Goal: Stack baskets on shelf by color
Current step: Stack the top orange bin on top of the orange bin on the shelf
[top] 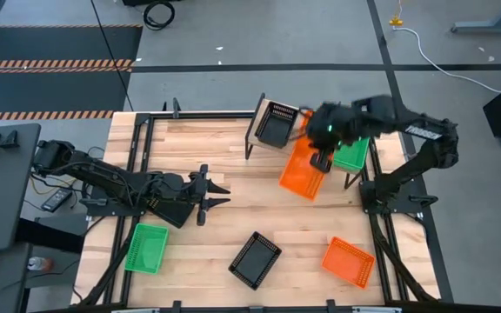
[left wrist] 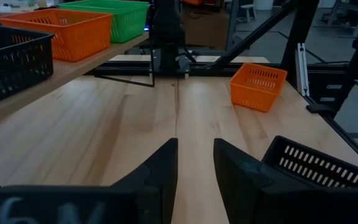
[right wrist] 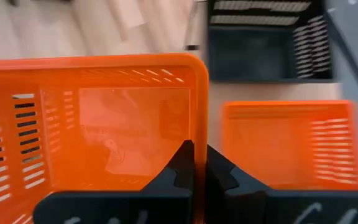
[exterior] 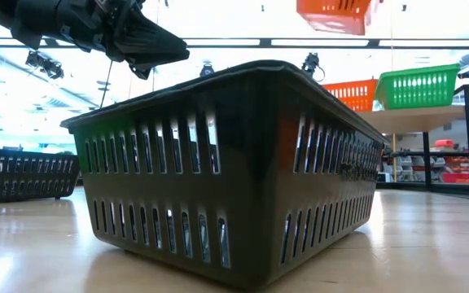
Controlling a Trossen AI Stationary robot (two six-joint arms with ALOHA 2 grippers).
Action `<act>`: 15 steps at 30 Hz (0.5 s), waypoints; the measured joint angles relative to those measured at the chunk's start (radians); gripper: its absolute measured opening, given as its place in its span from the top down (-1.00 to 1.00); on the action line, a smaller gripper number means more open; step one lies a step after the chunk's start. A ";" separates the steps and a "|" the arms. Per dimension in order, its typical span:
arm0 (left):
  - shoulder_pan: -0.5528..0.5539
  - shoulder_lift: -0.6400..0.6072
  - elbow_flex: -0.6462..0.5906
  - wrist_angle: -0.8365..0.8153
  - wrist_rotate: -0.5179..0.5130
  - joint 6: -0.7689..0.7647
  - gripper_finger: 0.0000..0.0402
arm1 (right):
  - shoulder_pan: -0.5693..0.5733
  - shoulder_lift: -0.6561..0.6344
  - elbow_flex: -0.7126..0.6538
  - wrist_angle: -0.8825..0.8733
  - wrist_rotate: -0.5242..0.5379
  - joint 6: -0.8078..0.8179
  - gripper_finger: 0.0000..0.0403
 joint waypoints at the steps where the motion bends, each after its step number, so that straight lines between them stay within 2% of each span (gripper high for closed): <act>1: 0.000 0.000 0.000 0.000 0.000 0.000 0.45 | -0.033 0.000 0.013 -0.013 -0.002 -0.032 0.95; 4: 0.000 0.000 0.000 0.000 0.000 -0.001 0.45 | -0.123 0.000 0.048 -0.053 -0.016 -0.111 0.95; 10: 0.000 0.000 0.000 -0.008 0.000 0.014 0.45 | -0.287 0.000 0.110 -0.072 -0.121 -0.276 0.95; 15: 0.000 0.000 0.000 -0.008 0.003 0.015 0.45 | -0.416 0.000 0.136 -0.068 -0.138 -0.430 0.95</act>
